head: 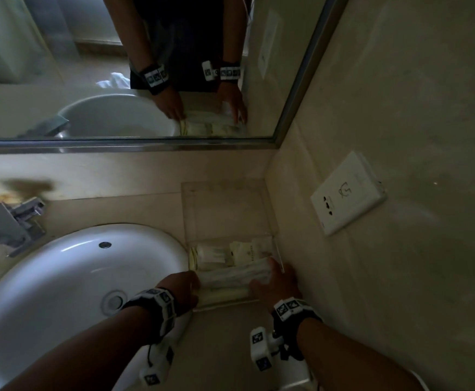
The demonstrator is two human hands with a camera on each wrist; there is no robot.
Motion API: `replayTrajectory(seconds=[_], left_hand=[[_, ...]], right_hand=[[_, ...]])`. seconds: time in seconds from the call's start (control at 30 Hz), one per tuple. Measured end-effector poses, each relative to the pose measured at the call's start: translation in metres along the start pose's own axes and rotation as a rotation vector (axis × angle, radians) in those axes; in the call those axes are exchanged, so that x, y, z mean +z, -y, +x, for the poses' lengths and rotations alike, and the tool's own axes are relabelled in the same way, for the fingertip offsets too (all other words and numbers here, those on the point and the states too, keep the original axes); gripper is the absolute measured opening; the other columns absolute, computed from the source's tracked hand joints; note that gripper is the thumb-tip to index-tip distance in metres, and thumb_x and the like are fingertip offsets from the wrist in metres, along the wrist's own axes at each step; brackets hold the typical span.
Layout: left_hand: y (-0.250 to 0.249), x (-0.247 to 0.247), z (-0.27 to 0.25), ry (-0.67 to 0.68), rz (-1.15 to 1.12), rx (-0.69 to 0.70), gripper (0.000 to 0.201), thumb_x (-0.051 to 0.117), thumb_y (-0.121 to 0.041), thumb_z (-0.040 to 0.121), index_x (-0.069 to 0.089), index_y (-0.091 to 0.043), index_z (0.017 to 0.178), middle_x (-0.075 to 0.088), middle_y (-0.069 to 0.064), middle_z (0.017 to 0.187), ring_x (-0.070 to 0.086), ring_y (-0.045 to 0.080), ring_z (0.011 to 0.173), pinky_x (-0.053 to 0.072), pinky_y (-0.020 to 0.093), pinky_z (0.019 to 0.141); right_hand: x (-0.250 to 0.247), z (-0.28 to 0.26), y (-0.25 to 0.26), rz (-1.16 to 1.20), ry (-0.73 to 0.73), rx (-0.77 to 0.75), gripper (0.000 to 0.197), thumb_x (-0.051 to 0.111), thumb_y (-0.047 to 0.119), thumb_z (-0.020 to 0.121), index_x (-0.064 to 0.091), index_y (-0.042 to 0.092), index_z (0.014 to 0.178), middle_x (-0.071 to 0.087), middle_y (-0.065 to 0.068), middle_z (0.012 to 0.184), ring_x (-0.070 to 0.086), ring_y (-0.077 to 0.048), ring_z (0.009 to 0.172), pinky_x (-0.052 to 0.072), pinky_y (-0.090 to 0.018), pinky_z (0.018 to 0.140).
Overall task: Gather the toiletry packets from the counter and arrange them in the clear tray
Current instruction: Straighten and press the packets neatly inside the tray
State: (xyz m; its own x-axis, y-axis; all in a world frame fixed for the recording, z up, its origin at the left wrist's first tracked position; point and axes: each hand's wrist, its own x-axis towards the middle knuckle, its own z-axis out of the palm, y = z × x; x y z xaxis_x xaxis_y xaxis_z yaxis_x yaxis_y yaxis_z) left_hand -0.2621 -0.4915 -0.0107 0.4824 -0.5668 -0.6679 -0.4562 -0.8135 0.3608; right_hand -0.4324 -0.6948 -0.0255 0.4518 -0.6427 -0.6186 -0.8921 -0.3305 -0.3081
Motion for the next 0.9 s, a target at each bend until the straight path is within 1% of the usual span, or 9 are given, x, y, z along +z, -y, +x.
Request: replayTrajectory(seconds=[0.1,0.23,0.33,0.43,0.53,0.7,0.73,0.83,0.9], left_hand=[[0.0,-0.002,0.001,0.008,-0.006,-0.007,0.034,0.062,-0.033,0.082,0.053,-0.034,0.114,0.057,-0.001,0.122,0.058,0.021,0.108,0.05,0.031,0.091],[0.0,-0.003,0.004,0.004,-0.013,-0.007,0.035,0.061,-0.029,0.085,0.052,-0.032,0.118,0.055,0.0,0.123,0.057,0.022,0.111,0.049,0.032,0.093],[0.001,-0.006,0.007,-0.014,-0.028,-0.011,0.034,0.061,-0.029,0.084,0.052,-0.034,0.116,0.057,-0.001,0.12,0.058,0.02,0.106,0.051,0.031,0.089],[0.001,-0.007,0.008,-0.009,-0.038,-0.016,0.033,0.061,-0.03,0.084,0.052,-0.034,0.115,0.058,-0.001,0.118,0.058,0.02,0.104,0.051,0.032,0.088],[0.002,-0.008,0.01,-0.017,-0.044,-0.014,0.033,0.06,-0.029,0.086,0.051,-0.033,0.117,0.057,0.0,0.119,0.058,0.02,0.105,0.051,0.032,0.089],[-0.001,-0.011,0.01,-0.025,-0.057,-0.011,0.034,0.058,-0.027,0.087,0.05,-0.03,0.12,0.057,0.001,0.121,0.057,0.022,0.107,0.047,0.03,0.086],[-0.001,-0.011,0.009,-0.028,-0.06,-0.01,0.034,0.058,-0.026,0.087,0.05,-0.03,0.12,0.057,0.001,0.121,0.057,0.022,0.107,0.047,0.029,0.086],[-0.001,-0.012,0.01,-0.047,-0.093,-0.023,0.032,0.056,-0.024,0.087,0.051,-0.03,0.118,0.058,0.001,0.119,0.058,0.022,0.103,0.048,0.029,0.084],[-0.001,-0.012,0.01,-0.054,-0.096,-0.02,0.032,0.056,-0.024,0.087,0.051,-0.029,0.118,0.058,0.0,0.116,0.058,0.021,0.102,0.048,0.03,0.084]], right_hand=[[0.002,0.001,0.0,0.007,-0.014,0.0,0.092,0.057,0.063,0.077,0.014,0.039,0.155,0.006,-0.008,0.163,0.016,-0.036,0.148,0.037,-0.048,0.112],[0.004,0.004,0.003,0.008,-0.035,0.001,0.089,0.057,0.061,0.081,0.012,0.039,0.155,0.005,-0.007,0.163,0.014,-0.034,0.149,0.036,-0.047,0.113],[0.005,0.007,0.004,0.028,-0.058,-0.02,0.087,0.058,0.058,0.084,0.013,0.038,0.155,0.007,-0.008,0.163,0.013,-0.033,0.149,0.035,-0.047,0.113],[0.005,0.009,0.007,0.052,-0.088,-0.031,0.085,0.06,0.055,0.084,0.015,0.037,0.155,0.011,-0.009,0.162,0.016,-0.033,0.148,0.037,-0.046,0.111],[0.004,0.013,0.01,0.059,-0.109,-0.041,0.084,0.059,0.055,0.083,0.017,0.038,0.154,0.013,-0.008,0.161,0.02,-0.033,0.146,0.04,-0.046,0.109],[0.007,0.016,0.009,0.071,-0.125,-0.037,0.083,0.061,0.054,0.084,0.019,0.038,0.154,0.011,-0.007,0.162,0.017,-0.033,0.148,0.036,-0.047,0.112],[0.007,0.016,0.009,0.084,-0.13,-0.037,0.083,0.062,0.053,0.084,0.02,0.038,0.154,0.012,-0.008,0.162,0.019,-0.033,0.147,0.036,-0.046,0.112],[0.005,0.016,0.01,0.16,-0.17,-0.052,0.08,0.063,0.049,0.081,0.028,0.035,0.151,0.025,-0.009,0.156,0.03,-0.032,0.141,0.04,-0.044,0.109],[0.005,0.015,0.011,0.174,-0.175,-0.047,0.08,0.062,0.05,0.08,0.029,0.036,0.151,0.028,-0.008,0.154,0.032,-0.031,0.14,0.041,-0.042,0.107]])
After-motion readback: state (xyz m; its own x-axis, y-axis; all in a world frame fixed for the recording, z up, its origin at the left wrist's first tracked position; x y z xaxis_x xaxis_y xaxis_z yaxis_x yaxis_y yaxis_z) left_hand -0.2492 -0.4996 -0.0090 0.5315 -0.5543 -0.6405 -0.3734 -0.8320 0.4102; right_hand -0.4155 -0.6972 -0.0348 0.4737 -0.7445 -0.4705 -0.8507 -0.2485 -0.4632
